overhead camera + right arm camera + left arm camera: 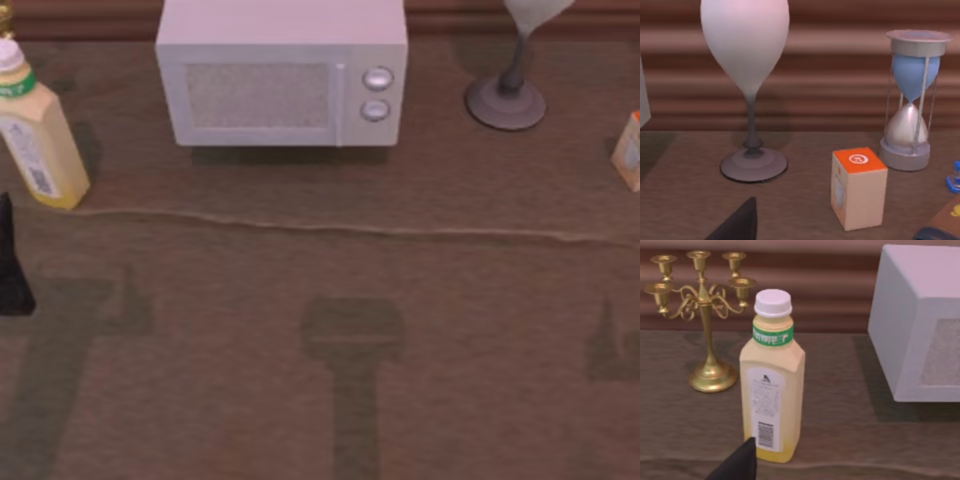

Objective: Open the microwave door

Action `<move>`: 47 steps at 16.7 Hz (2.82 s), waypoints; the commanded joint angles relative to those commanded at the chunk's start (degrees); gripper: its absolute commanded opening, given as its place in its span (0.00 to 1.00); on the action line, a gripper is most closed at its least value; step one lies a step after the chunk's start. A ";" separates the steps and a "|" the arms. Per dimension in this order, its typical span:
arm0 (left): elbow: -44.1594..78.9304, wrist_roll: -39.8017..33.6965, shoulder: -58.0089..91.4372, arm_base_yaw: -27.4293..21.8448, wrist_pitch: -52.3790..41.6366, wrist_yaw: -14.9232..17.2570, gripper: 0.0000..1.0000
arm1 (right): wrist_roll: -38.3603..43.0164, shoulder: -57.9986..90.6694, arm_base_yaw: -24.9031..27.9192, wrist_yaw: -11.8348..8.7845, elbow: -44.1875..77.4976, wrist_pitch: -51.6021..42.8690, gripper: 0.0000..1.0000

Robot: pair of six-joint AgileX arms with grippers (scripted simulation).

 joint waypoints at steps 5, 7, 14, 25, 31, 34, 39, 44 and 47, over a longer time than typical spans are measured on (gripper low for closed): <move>26.60 -5.29 20.19 -6.52 -11.85 -2.39 1.00 | 0.00 0.00 0.00 0.00 0.00 0.00 1.00; 38.83 -8.05 29.09 -9.35 -16.77 -3.53 1.00 | 0.00 0.00 0.00 0.00 0.00 0.00 1.00; 81.90 -18.83 63.03 -19.20 -34.95 -8.25 1.00 | 0.00 0.00 0.00 0.00 0.00 0.00 1.00; 124.57 -30.30 110.75 -30.39 -61.66 -14.94 1.00 | 0.00 0.00 0.00 0.00 0.00 0.00 1.00; 128.12 -31.38 115.82 -31.46 -65.12 -15.79 1.00 | 0.00 0.00 0.00 0.00 0.00 0.00 1.00; 127.97 -31.33 116.05 -31.16 -65.01 -15.70 1.00 | 0.00 0.00 0.00 0.00 0.00 0.00 1.00; 124.14 -30.25 116.99 -30.30 -59.61 -15.28 1.00 | 0.00 0.00 0.00 0.00 0.00 0.00 1.00; 117.90 -28.75 118.73 -28.71 -51.18 -14.58 1.00 | 0.00 0.00 0.00 0.00 0.00 0.00 1.00; 117.10 -28.55 118.96 -28.51 -50.10 -14.49 1.00 | 0.00 0.00 0.00 0.00 0.00 0.00 1.00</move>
